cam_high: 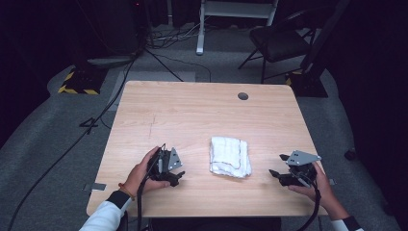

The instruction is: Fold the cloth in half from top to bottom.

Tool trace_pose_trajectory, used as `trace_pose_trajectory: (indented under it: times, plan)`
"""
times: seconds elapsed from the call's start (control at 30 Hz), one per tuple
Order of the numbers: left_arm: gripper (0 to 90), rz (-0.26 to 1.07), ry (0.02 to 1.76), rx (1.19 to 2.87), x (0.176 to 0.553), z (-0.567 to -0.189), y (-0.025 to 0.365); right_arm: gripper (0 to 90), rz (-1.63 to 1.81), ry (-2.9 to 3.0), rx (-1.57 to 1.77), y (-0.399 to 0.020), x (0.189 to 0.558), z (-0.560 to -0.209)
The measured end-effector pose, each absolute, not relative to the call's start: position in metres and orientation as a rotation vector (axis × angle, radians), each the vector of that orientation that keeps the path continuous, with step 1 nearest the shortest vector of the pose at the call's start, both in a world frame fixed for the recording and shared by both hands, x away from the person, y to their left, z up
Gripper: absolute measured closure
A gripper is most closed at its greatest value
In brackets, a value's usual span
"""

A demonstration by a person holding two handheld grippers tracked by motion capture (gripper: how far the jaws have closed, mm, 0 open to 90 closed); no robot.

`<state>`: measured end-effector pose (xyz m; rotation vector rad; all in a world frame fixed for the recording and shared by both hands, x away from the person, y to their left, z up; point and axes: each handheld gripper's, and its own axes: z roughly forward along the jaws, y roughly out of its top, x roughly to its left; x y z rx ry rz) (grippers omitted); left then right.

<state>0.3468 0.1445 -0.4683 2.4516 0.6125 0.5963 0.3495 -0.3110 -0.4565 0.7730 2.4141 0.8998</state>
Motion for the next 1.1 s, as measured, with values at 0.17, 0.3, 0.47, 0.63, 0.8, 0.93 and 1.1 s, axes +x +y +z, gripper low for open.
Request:
trace_pose_trajectory:
  times: [0.17, 0.3, 0.47, 0.63, 0.8, 0.93, 1.1]
  plan:
    - [19.3, 0.566, 0.632, 2.442, 0.337, -0.469, 0.163, 29.2, 0.877, 2.383, 0.826, -0.331, 0.344, -0.462]
    - [18.2, 0.556, 0.657, 2.435, 0.331, -0.471, 0.175, 28.4, 0.890, 2.347, 0.882, -0.348, 0.338, -0.463]
    - [18.2, 0.566, 0.720, 2.415, 0.328, -0.474, 0.186, 28.1, 0.899, 2.322, 0.942, -0.364, 0.332, -0.467]
    - [18.4, 0.551, 0.762, 2.394, 0.327, -0.478, 0.197, 27.7, 0.893, 2.308, 1.013, -0.378, 0.328, -0.479]
    - [18.7, 0.522, 0.818, 2.364, 0.329, -0.484, 0.213, 26.9, 0.924, 2.297, 1.072, -0.389, 0.326, -0.489]
    - [19.6, 0.504, 0.860, 2.358, 0.331, -0.490, 0.228, 26.4, 0.958, 2.292, 1.107, -0.394, 0.326, -0.495]
    - [19.5, 0.398, 0.924, 2.252, 0.333, -0.500, 0.249, 26.3, 0.985, 2.273, 1.152, -0.399, 0.327, -0.501]
